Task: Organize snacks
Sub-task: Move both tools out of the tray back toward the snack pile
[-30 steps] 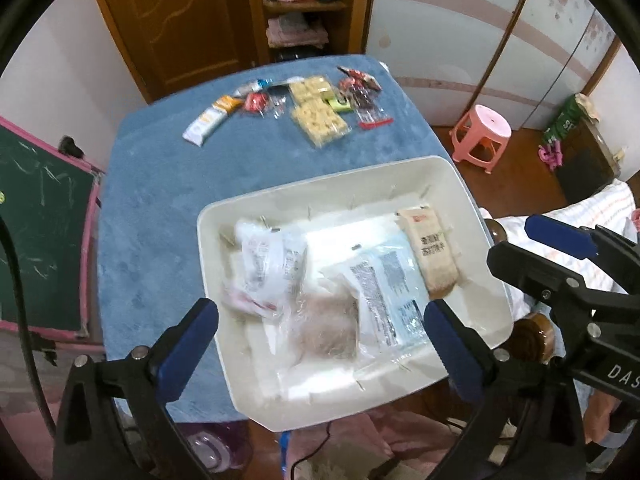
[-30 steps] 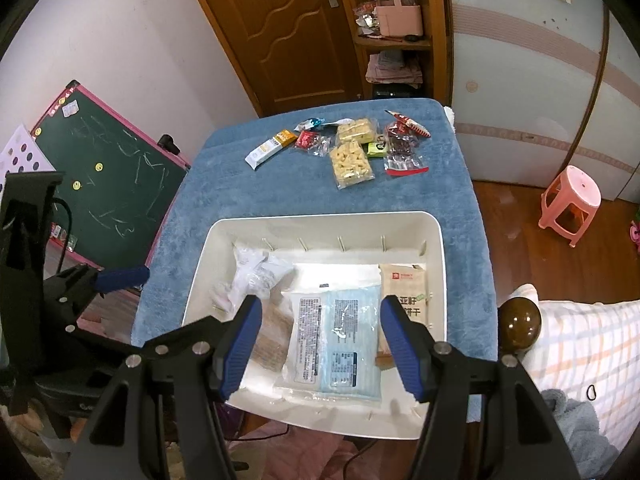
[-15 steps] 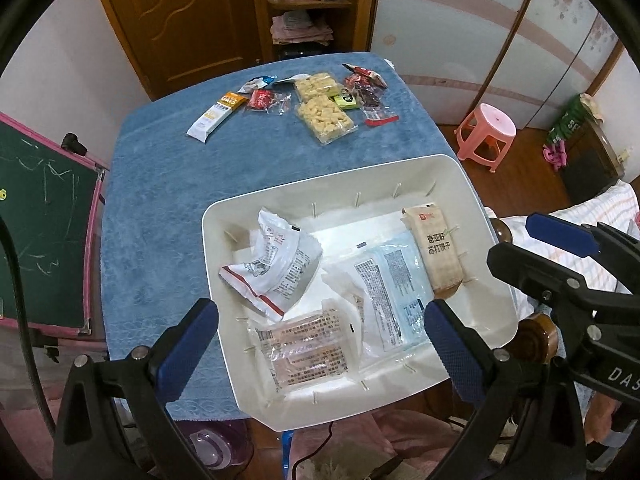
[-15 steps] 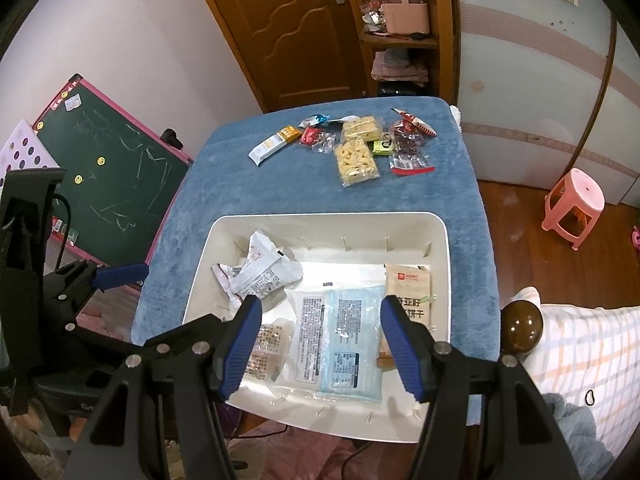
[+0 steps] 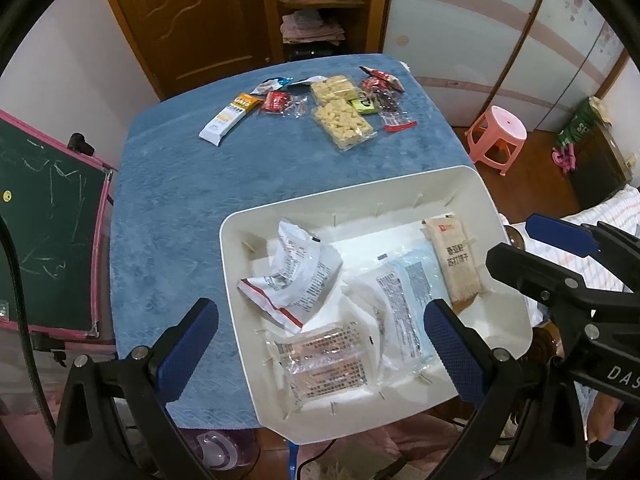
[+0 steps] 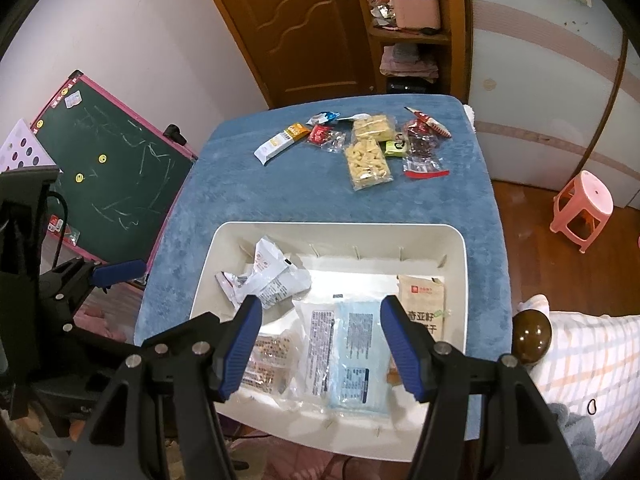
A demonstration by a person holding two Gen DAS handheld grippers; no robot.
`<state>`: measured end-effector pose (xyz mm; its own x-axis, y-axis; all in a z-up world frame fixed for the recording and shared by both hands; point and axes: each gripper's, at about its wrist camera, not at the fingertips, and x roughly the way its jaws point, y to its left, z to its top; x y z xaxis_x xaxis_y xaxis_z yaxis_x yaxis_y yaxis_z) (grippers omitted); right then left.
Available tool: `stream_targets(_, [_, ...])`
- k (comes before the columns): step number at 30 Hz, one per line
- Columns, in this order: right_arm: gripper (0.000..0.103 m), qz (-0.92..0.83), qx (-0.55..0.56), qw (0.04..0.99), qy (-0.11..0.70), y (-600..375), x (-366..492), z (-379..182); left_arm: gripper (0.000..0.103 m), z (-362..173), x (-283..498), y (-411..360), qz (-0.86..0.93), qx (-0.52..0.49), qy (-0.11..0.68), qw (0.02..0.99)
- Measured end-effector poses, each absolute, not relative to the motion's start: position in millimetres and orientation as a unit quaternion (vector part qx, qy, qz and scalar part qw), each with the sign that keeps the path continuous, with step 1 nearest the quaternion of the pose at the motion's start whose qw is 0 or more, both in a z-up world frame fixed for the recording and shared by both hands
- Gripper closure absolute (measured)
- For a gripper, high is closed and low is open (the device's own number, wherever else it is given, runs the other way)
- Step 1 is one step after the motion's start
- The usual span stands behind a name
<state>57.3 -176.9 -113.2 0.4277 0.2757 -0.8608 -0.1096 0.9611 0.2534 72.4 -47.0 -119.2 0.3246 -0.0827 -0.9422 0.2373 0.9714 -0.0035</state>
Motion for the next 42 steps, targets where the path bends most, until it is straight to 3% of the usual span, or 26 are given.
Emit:
stream_targets(25, [0.041,0.105,0.086,0.84,0.525,-170.7,165.9,-115.4,0.001,-97.4,191.8,-2.0,-0.05,0.063,0.527,0.846])
stream_targets(37, [0.041,0.083,0.071,0.859,0.5,-193.4,246.3,-94.1,0.001,-67.0,295.3,1.3,-0.034,0.157,0.461,0.873])
stream_targets(42, [0.041,0.076,0.071,0.857,0.505,-197.4,286.9,-99.1,0.001,-89.4,334.7,-5.6,-0.056,0.193,0.478,0.855])
